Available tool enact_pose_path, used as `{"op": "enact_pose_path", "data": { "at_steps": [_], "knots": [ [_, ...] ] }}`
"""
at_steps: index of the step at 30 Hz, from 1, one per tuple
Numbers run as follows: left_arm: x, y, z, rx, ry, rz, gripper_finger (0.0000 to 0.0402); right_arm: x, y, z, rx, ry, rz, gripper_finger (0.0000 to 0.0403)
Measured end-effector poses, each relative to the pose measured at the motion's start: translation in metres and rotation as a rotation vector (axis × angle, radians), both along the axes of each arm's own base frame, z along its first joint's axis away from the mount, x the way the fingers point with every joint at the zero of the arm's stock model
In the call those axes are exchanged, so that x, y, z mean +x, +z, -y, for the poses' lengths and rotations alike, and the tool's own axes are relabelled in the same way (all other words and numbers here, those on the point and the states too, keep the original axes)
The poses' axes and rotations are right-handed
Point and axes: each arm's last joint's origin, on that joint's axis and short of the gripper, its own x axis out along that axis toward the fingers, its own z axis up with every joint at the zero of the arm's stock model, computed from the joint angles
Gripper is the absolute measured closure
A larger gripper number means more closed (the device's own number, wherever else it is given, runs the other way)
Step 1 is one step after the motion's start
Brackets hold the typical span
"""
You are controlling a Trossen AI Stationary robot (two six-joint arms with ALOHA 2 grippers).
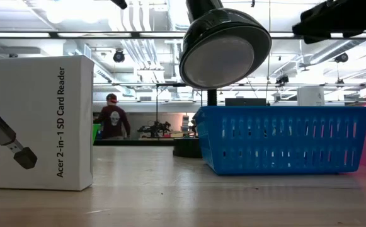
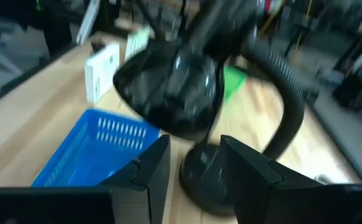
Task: Pick and place items into bin
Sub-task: Put the left card reader box into the green bin
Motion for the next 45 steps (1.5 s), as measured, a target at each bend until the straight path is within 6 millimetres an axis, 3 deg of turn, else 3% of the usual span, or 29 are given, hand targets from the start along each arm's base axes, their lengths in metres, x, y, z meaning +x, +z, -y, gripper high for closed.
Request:
{"op": "enact_pose_path", "data": {
  "at_steps": [7,12,17,26,37,45],
  "knots": [
    [0.000,-0.004,0.000,0.009,-0.005,-0.020,0.0255,-0.003,-0.017,0.002,-0.118,0.039,0.251,0.0284],
    [-0.001,-0.005,0.001,-0.031,-0.040,-0.046,0.0255,-0.008,-0.026,0.004,-0.168,0.041,0.326,0.0284],
    [-0.002,-0.008,0.008,-0.293,-0.091,-0.106,0.0255,-0.008,-0.022,0.004,-0.234,0.047,0.356,0.0289],
    [0.001,-0.026,0.028,-0.745,0.168,-0.248,0.0262,-0.007,-0.016,0.004,-0.322,0.054,0.375,0.0291],
    [-0.004,-0.069,0.077,-0.808,0.416,-0.550,0.0286,-0.007,-0.017,0.004,-0.378,0.060,0.369,0.0291],
    [-0.026,-0.084,0.088,-0.666,0.468,-0.845,0.0286,-0.007,-0.017,0.004,-0.406,0.063,0.369,0.0291]
  ]
}}
